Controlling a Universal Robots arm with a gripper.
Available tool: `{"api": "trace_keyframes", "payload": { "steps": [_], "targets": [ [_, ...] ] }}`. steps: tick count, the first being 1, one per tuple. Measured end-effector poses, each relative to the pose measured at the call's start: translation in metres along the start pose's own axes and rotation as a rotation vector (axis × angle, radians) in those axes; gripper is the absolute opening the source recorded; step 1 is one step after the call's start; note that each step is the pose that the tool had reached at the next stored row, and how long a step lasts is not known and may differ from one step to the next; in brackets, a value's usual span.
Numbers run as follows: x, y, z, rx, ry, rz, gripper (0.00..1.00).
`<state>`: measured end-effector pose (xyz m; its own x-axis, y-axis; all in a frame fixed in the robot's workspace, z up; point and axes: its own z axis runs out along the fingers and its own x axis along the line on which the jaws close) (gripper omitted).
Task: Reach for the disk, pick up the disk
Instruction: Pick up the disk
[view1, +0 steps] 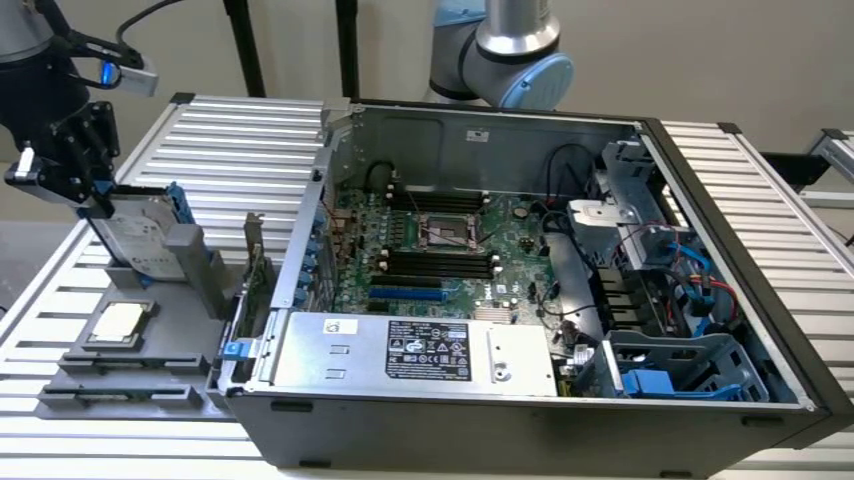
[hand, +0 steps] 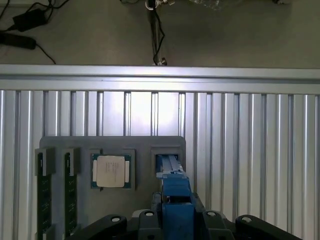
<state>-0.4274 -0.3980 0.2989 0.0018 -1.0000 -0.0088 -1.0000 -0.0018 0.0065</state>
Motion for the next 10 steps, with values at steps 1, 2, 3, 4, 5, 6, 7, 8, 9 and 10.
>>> {"api": "trace_keyframes", "payload": {
  "steps": [1, 2, 3, 4, 5, 6, 7, 8, 9, 10],
  "targets": [
    [0.000, 0.0000, 0.0000, 0.0000, 0.0000, 0.000, 0.33],
    [0.000, 0.0000, 0.0000, 0.0000, 0.0000, 0.000, 0.33],
    [0.000, 0.0000, 0.0000, 0.0001, 0.0000, 0.000, 0.33],
    [0.000, 0.0000, -0.0002, 0.0001, 0.0000, 0.000, 0.33],
    [0.000, 0.0001, -0.0008, 0.0000, 0.0000, 0.000, 0.33],
    [0.000, 0.0000, -0.0020, 0.0002, 0.0000, 0.000, 0.33],
    [0.000, 0.0000, -0.0039, 0.0001, 0.0000, 0.000, 0.33],
    [0.000, 0.0000, -0.0060, 0.0000, 0.0000, 0.000, 0.33],
    [0.000, 0.0001, -0.0083, 0.0000, 0.0000, 0.000, 0.33],
    [0.000, 0.0001, -0.0111, 0.0000, 0.0000, 0.000, 0.33]
  ]
}}
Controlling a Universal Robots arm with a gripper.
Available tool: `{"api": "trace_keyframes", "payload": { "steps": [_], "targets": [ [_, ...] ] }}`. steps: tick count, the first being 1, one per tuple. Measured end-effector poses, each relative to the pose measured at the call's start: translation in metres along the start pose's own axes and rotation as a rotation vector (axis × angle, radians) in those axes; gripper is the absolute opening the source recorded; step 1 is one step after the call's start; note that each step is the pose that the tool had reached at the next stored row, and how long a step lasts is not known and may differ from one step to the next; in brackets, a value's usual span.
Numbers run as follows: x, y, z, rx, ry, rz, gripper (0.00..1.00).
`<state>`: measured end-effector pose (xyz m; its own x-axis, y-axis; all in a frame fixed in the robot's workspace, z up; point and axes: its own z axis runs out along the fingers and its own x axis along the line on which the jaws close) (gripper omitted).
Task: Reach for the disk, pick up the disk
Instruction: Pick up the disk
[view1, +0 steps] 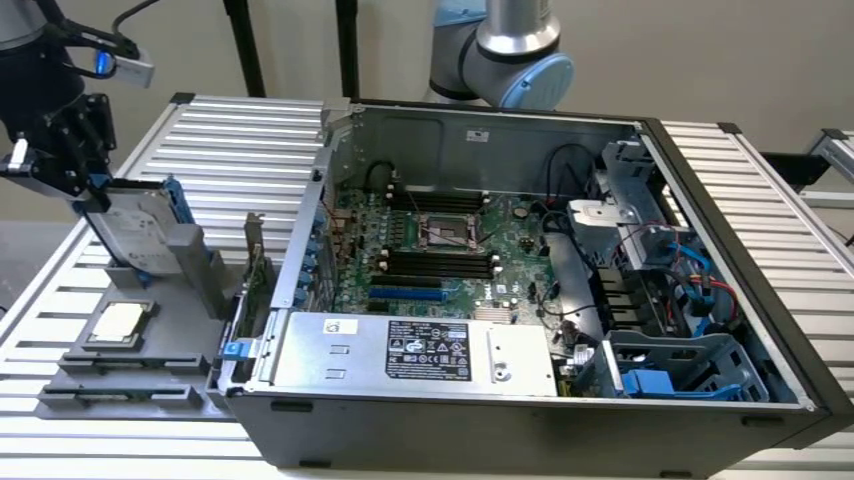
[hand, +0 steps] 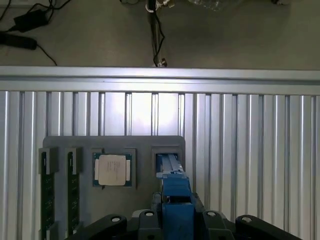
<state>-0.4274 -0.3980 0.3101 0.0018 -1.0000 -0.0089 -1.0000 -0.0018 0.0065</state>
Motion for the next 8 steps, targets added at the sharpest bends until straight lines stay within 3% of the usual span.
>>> {"api": "trace_keyframes", "payload": {
  "steps": [8],
  "targets": [
    [0.000, -0.0002, -0.0349, 0.0000, 0.0000, -0.001, 0.33]
  ]
}}
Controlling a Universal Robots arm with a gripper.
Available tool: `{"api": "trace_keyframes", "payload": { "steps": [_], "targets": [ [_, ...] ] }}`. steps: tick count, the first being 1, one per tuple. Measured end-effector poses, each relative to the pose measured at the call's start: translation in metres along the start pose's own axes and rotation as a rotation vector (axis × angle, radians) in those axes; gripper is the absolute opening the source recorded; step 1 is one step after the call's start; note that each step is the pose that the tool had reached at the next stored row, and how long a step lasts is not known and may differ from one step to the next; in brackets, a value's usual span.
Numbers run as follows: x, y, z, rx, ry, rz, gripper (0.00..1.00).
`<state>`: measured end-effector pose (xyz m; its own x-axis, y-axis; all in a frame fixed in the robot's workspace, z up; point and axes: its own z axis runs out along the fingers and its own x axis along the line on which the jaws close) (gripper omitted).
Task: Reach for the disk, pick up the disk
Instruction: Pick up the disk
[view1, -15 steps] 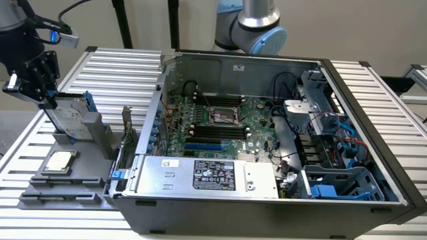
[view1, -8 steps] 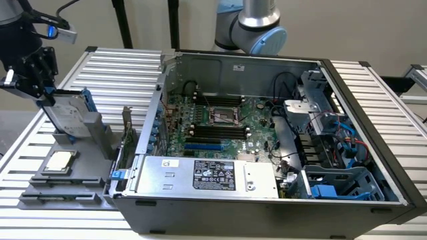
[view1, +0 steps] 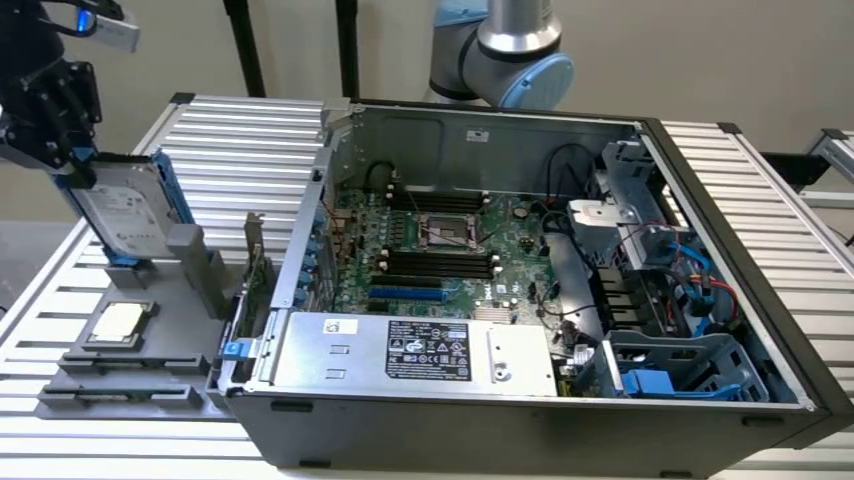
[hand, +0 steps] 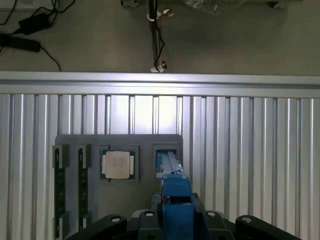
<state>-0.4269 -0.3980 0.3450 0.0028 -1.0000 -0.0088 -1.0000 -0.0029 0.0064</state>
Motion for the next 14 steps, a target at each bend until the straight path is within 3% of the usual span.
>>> {"api": "trace_keyframes", "payload": {
  "steps": [14],
  "targets": [
    [0.003, -0.0065, -0.0637, -0.0001, -0.0008, -0.012, 0.33]
  ]
}}
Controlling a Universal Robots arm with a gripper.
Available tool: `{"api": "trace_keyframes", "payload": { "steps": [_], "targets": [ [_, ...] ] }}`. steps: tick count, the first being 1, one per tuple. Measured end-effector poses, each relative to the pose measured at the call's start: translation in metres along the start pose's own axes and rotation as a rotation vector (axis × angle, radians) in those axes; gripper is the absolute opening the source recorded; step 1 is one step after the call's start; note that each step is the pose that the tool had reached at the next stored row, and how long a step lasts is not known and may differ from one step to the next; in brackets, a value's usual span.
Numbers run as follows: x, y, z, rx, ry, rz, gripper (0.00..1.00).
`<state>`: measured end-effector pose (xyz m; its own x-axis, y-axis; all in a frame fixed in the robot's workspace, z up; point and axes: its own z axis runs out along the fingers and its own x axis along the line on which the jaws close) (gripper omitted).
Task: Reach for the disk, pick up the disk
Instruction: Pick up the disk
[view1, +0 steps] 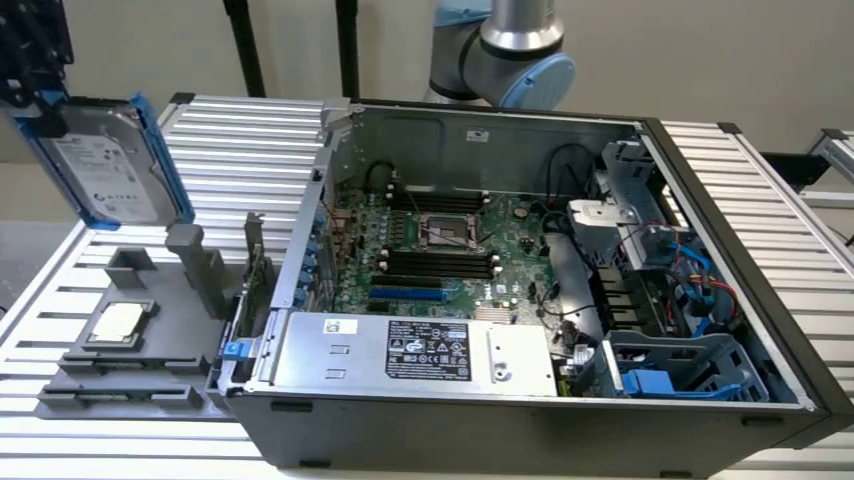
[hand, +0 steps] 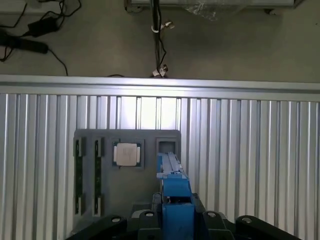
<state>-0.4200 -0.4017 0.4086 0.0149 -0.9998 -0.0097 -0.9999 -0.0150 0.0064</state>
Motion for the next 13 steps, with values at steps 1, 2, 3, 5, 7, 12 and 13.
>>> {"api": "trace_keyframes", "payload": {
  "steps": [1, 2, 3, 5, 7, 12, 13],
  "targets": [
    [0.001, -0.0013, -0.0047, -0.0002, -0.0002, -0.001, 0.33],
    [0.001, -0.0029, -0.0092, -0.0001, -0.0005, -0.002, 0.33],
    [0.002, -0.0047, -0.0137, -0.0001, -0.0010, -0.003, 0.33],
    [0.004, -0.0099, -0.0221, -0.0001, -0.0024, -0.005, 0.33],
    [0.006, -0.0165, -0.0296, -0.0002, -0.0043, -0.005, 0.33],
    [0.011, -0.0343, -0.0479, 0.0000, -0.0090, -0.006, 0.33],
    [0.012, -0.0380, -0.0516, 0.0000, -0.0098, -0.006, 0.33]
  ]
}}
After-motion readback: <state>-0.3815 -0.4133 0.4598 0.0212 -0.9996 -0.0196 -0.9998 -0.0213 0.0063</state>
